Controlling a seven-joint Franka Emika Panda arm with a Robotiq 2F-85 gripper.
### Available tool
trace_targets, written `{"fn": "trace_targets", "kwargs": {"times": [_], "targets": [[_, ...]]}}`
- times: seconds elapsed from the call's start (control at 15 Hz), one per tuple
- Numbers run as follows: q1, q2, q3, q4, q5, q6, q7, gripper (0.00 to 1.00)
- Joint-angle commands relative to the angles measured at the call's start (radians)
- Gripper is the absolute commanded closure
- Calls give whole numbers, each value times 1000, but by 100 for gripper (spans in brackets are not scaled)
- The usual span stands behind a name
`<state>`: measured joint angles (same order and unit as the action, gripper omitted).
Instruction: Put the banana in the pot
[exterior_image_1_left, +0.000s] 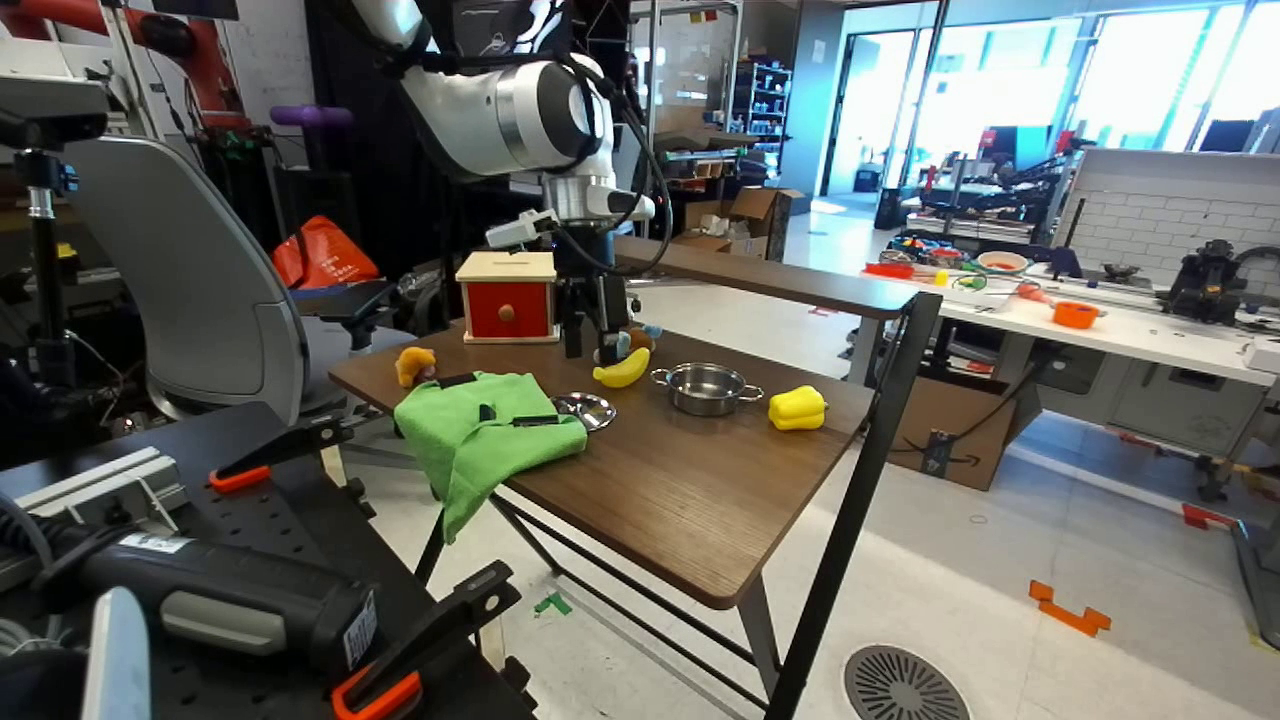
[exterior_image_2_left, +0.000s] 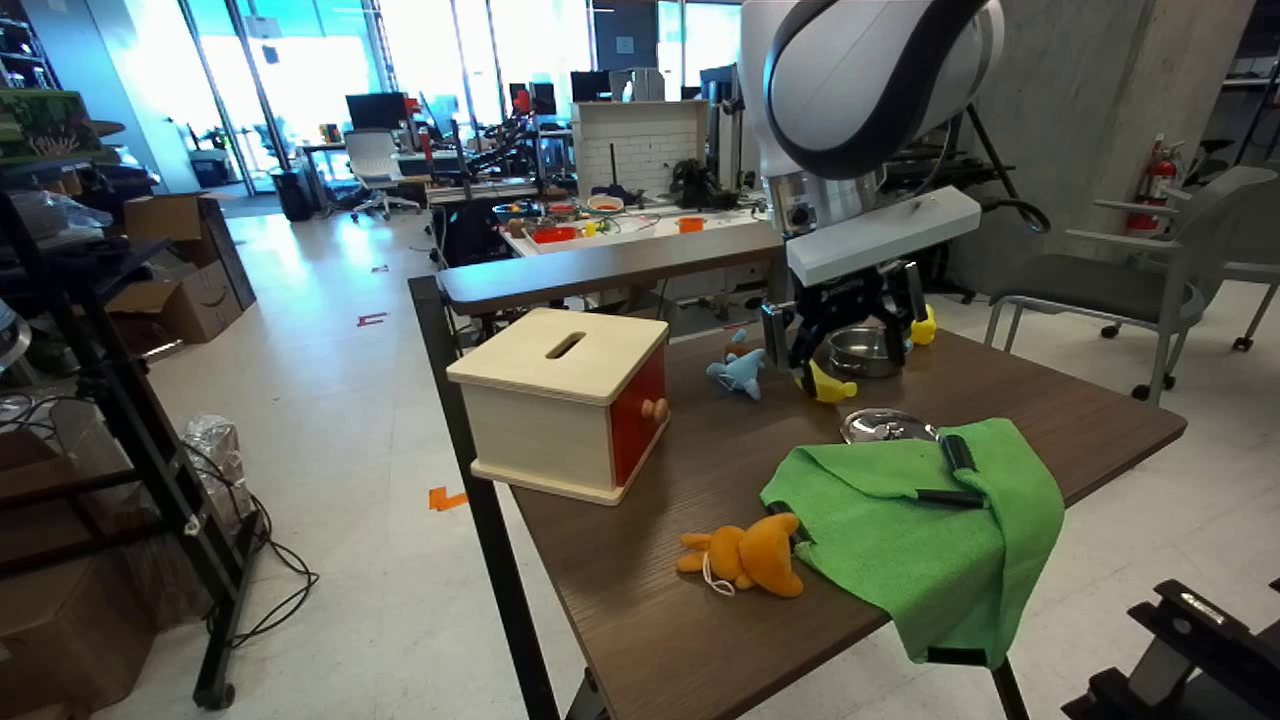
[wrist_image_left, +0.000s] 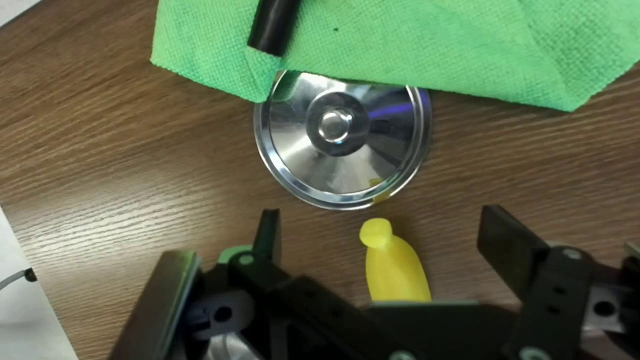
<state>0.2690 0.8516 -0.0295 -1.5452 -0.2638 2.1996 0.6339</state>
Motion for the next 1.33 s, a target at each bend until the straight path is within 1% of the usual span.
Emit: {"fn": "trace_targets", "kwargs": {"times": [0.0, 0.2, 0.27, 0.33, 0.4, 0.47, 0.6, 0.67, 0.73, 0.8, 1.07, 1.27], "targets": [[20, 47, -23, 79, 23, -56, -18, 26], [18, 68, -26, 109, 26, -71, -18, 51], [17, 74, -27, 119, 26, -76, -18, 58], [17, 81, -29, 127, 26, -83, -18, 67], [16, 86, -30, 137, 26, -93, -18, 73], [15, 90, -31, 144, 27, -101, -18, 82], [13, 99, -34, 161, 28, -116, -18, 95], [12, 103, -34, 168, 30, -120, -19, 100], [11, 106, -35, 175, 30, -128, -18, 100], [11, 106, -36, 178, 31, -133, -18, 96], [9, 92, -36, 183, 33, -135, -17, 96], [6, 50, -28, 156, 41, -112, -25, 96]]}}
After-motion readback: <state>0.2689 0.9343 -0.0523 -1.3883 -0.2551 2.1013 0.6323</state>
